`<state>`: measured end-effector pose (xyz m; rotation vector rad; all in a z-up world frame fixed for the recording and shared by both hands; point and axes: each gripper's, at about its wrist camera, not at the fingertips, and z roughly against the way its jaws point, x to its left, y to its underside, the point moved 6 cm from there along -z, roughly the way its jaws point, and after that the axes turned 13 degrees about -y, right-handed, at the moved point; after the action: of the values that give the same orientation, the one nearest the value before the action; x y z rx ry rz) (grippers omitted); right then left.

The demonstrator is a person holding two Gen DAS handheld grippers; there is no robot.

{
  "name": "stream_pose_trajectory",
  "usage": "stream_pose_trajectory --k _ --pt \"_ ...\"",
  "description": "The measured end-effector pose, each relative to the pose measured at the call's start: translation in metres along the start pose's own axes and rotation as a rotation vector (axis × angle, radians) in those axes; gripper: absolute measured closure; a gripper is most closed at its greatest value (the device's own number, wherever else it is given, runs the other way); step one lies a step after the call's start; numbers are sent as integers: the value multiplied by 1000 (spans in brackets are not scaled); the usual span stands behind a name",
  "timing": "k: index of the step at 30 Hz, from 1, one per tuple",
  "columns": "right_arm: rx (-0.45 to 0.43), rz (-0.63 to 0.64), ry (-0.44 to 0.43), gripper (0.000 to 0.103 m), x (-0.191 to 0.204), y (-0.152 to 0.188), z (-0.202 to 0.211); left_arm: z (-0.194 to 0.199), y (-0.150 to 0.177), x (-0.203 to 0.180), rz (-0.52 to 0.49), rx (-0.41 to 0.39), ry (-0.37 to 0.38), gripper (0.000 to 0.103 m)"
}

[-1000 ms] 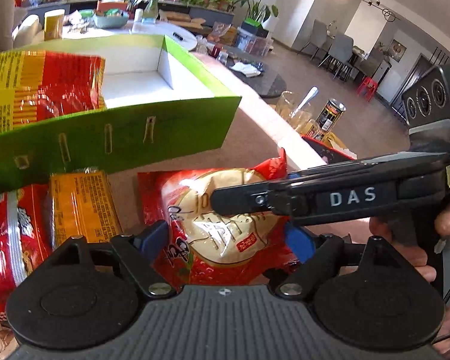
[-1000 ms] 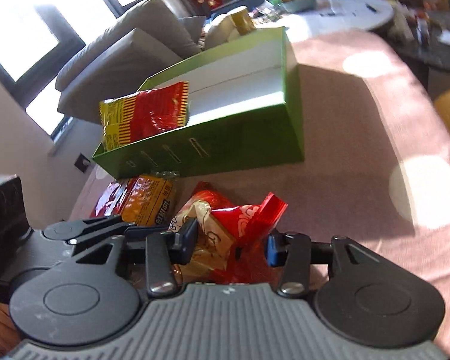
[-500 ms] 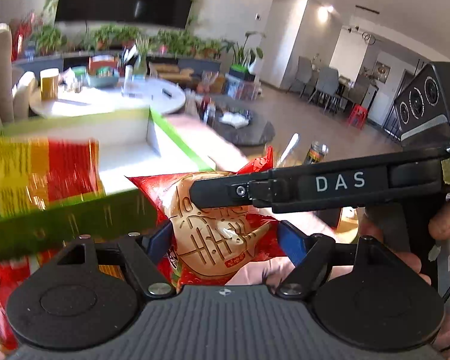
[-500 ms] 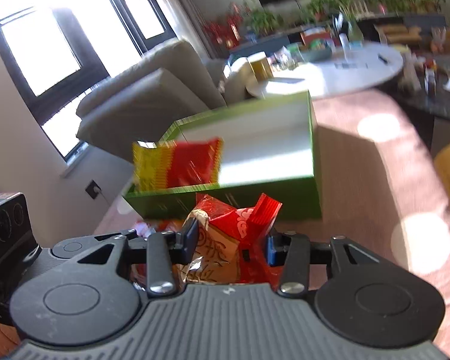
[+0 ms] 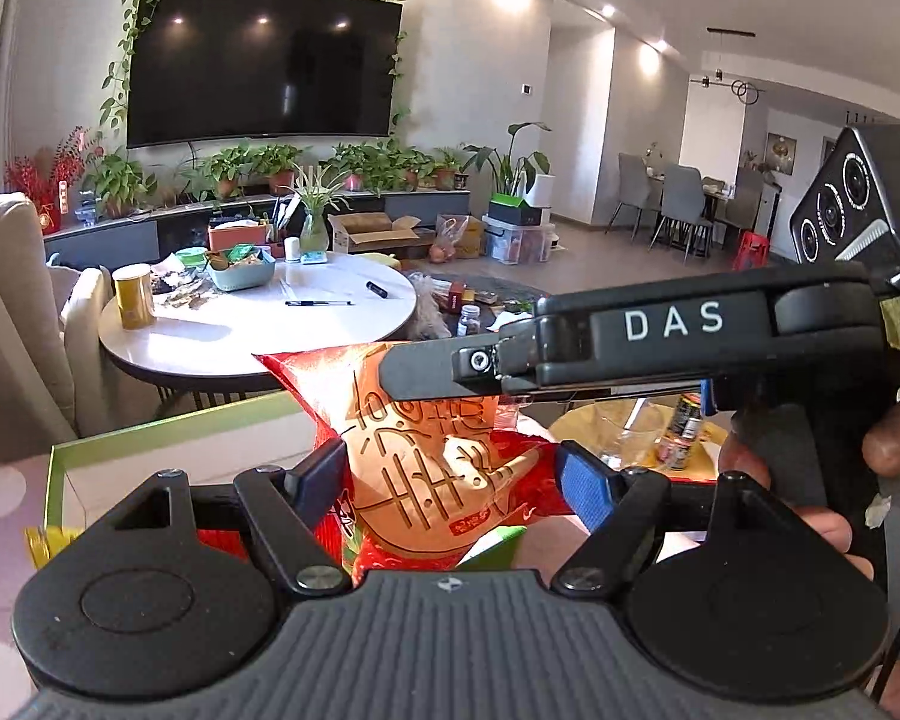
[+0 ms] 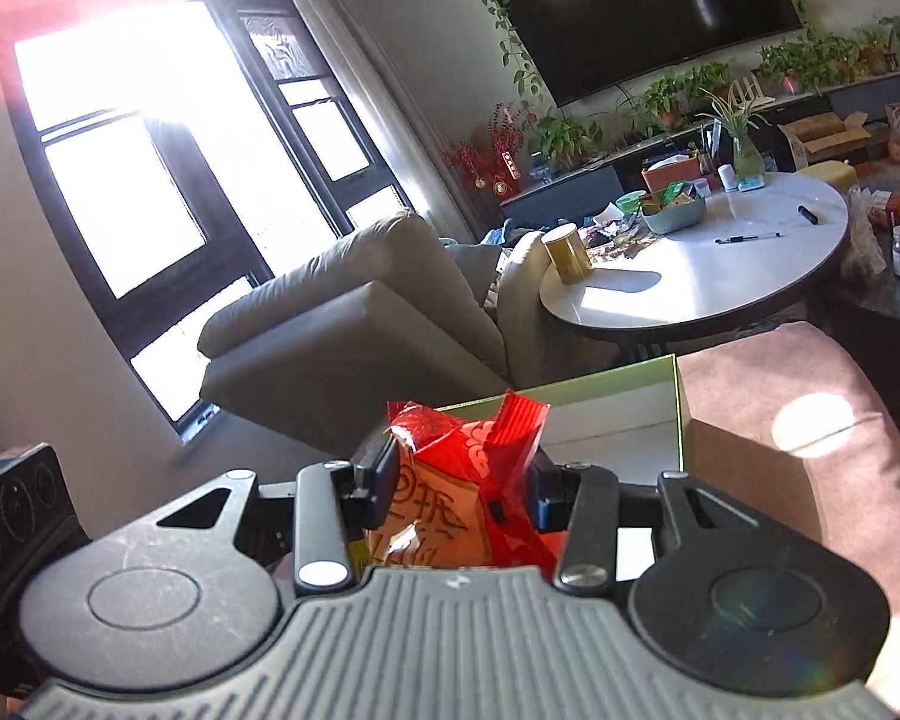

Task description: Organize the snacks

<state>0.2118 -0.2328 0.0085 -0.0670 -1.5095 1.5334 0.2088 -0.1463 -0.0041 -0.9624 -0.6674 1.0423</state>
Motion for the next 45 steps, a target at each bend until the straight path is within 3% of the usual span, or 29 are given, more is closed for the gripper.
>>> stream_pose_trajectory --k 8,11,13,16,19,28,33,35,45 --pt "-3 -69 -4 60 -32 -1 -17 -38 9 12 -16 65 -8 30" --pt "13 -115 -7 58 -51 8 -31 -52 23 22 -5 112 -61 30" --pt "31 -185 57 57 -71 18 -38 -55 31 33 30 132 -123 28" --pt "27 -233 90 55 -83 24 -28 -51 35 44 86 137 -120 25" --pt "8 -185 100 50 -71 19 -16 -47 34 47 101 135 -114 25" --pt "50 -37 104 49 -29 25 -14 -23 33 43 92 104 -105 24" --pt "44 11 173 42 -19 27 -5 -5 31 49 143 82 -122 23" --pt "40 23 195 42 -15 28 2 5 31 49 156 72 -121 17" --pt "48 53 262 42 14 39 27 56 41 44 159 33 -126 15"
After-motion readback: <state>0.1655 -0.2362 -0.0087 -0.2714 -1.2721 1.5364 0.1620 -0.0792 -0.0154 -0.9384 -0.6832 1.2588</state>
